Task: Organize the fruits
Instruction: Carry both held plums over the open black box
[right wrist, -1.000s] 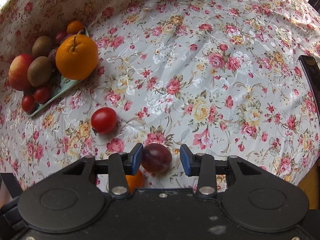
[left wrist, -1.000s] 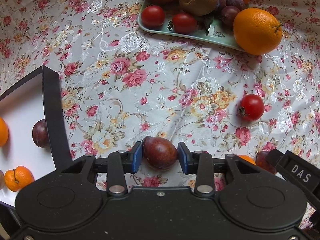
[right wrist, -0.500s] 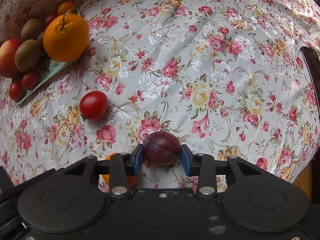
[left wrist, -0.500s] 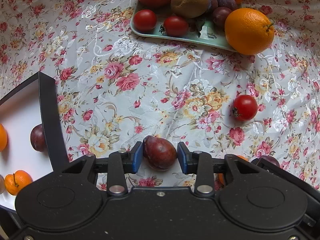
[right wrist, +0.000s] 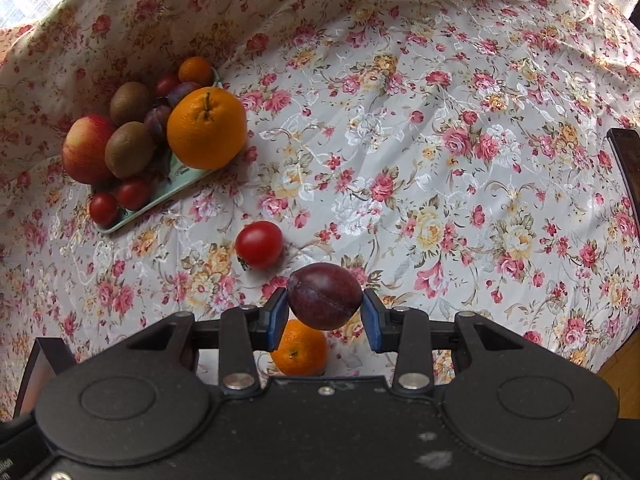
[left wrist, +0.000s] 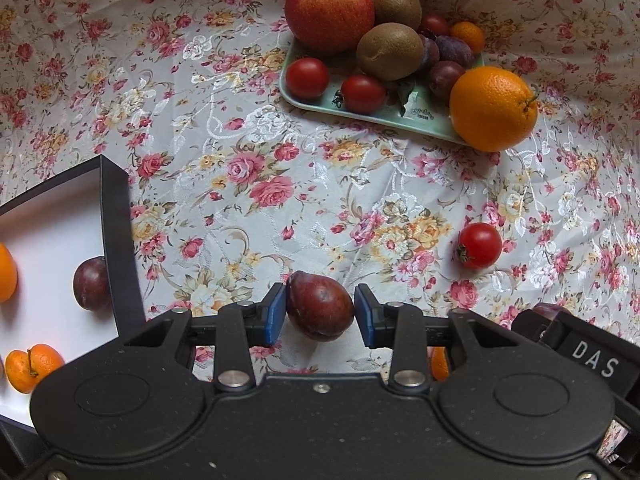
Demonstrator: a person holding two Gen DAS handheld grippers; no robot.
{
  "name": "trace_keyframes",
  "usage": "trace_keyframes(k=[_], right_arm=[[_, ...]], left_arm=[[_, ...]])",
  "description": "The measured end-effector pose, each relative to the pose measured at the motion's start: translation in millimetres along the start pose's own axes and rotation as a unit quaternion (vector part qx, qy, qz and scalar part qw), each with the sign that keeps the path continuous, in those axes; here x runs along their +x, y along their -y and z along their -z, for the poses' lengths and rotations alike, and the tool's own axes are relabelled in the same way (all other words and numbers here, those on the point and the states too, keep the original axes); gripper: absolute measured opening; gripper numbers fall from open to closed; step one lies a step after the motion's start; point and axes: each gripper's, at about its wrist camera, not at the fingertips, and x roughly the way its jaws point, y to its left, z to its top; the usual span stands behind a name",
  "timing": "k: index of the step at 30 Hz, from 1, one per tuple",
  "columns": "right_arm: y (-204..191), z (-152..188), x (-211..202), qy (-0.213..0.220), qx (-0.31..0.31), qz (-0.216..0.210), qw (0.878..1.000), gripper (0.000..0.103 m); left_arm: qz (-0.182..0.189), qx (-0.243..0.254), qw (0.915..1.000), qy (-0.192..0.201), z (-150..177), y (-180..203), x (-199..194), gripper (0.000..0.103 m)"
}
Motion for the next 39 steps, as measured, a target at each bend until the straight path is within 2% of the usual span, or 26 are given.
trace_keyframes(k=[8, 23, 30, 39], right_arm=[[-14.9, 4.6, -9.4, 0.009, -0.012, -0.009, 1.0, 0.039], [-53.6, 27.3, -15.4, 0.015, -0.06, -0.021, 0.998, 0.039], [-83.1, 38.6, -17.8, 0.019, -0.09, -0.031, 0.995, 0.039], [-127.8, 64.2, -19.4, 0.017, -0.141, -0.046, 0.989, 0.039]], left_arm=[[-0.009, -0.031, 0.9992, 0.023, 3.7, -25.1, -11.7, 0.045], [-0.036, -0.052, 0.9947, 0.081, 14.6, -73.4, -42.4, 0.045], [-0.05, -0.082, 0.9913, 0.09, 14.7, -111.0, -53.7, 0.045], [-0.099, -0.133, 0.9809, 0.102, 18.3, -176.6, -72.9, 0.045]])
